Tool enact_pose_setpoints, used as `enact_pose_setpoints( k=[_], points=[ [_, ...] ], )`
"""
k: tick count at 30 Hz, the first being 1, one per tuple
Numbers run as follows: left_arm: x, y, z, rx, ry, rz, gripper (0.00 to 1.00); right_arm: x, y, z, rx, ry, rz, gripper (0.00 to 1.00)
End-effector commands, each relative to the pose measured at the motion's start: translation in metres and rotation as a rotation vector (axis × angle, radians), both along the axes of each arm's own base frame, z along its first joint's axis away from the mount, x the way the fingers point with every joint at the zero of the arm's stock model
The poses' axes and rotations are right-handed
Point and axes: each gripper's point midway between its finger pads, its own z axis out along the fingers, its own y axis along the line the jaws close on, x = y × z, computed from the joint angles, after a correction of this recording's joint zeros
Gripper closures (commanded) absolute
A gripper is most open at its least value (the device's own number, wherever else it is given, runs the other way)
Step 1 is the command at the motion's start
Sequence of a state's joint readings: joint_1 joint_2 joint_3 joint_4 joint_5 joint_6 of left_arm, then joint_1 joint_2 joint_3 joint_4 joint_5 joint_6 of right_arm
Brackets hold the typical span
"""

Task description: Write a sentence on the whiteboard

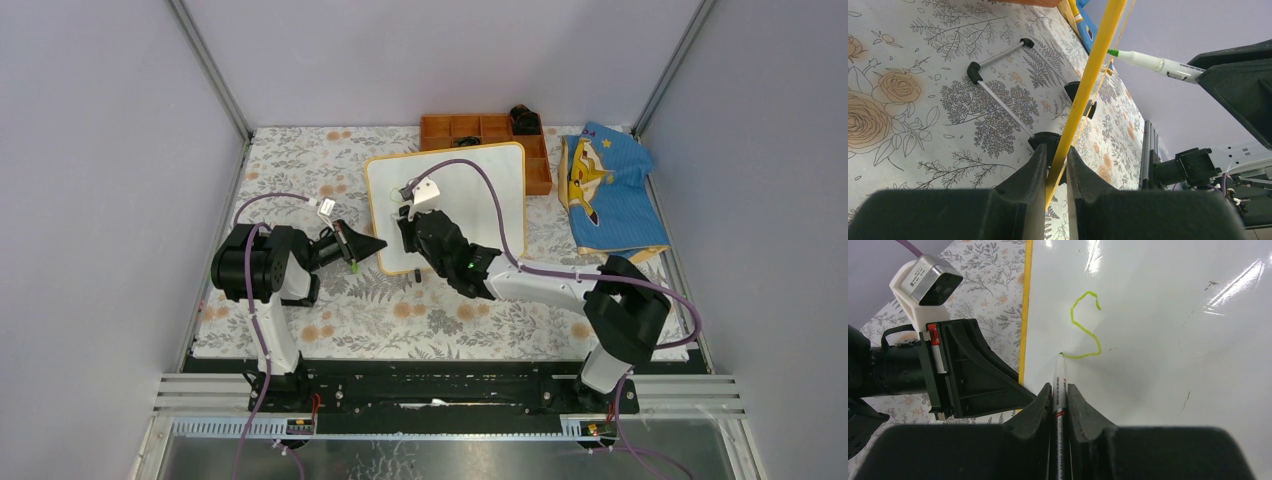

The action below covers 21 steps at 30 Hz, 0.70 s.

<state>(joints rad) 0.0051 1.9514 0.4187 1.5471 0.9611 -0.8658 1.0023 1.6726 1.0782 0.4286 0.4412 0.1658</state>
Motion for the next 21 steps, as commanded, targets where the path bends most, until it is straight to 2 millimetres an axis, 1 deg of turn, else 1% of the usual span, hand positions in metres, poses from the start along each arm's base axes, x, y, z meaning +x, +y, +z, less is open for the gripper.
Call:
enact_pose_setpoints(
  k=[1,2,8,11,14,16,18,21],
  points=[
    [0.007,0.005,-0.006,0.006,-0.005,0.063,1.0,-0.005,-0.008,0.042,0.078,-0.049,-0.015,1.0],
    [0.007,0.005,-0.007,0.006,-0.004,0.063,1.0,-0.006,-0.012,0.049,0.088,-0.059,-0.018,1.0],
    [0.007,0.005,-0.006,0.006,-0.005,0.063,1.0,-0.016,-0.042,0.073,0.107,-0.101,-0.056,1.0],
    [0.007,0.005,-0.006,0.006,-0.006,0.064,1.0,-0.018,-0.061,0.076,0.099,-0.124,-0.102,1.0],
    [0.008,0.005,-0.007,0.007,-0.005,0.065,1.0,-0.017,-0.081,0.071,0.082,-0.135,-0.152,1.0],
    [0.007,0.005,-0.007,0.008,-0.005,0.065,1.0,-0.016,-0.09,0.064,0.076,-0.123,-0.174,1.0],
    [0.007,0.005,-0.007,0.008,-0.005,0.065,1.0,-0.015,-0.096,0.055,0.072,-0.105,-0.186,1.0],
    [0.007,0.005,-0.007,0.009,-0.005,0.064,1.0,-0.016,-0.097,0.043,0.059,-0.088,-0.183,1.0]
  ],
)
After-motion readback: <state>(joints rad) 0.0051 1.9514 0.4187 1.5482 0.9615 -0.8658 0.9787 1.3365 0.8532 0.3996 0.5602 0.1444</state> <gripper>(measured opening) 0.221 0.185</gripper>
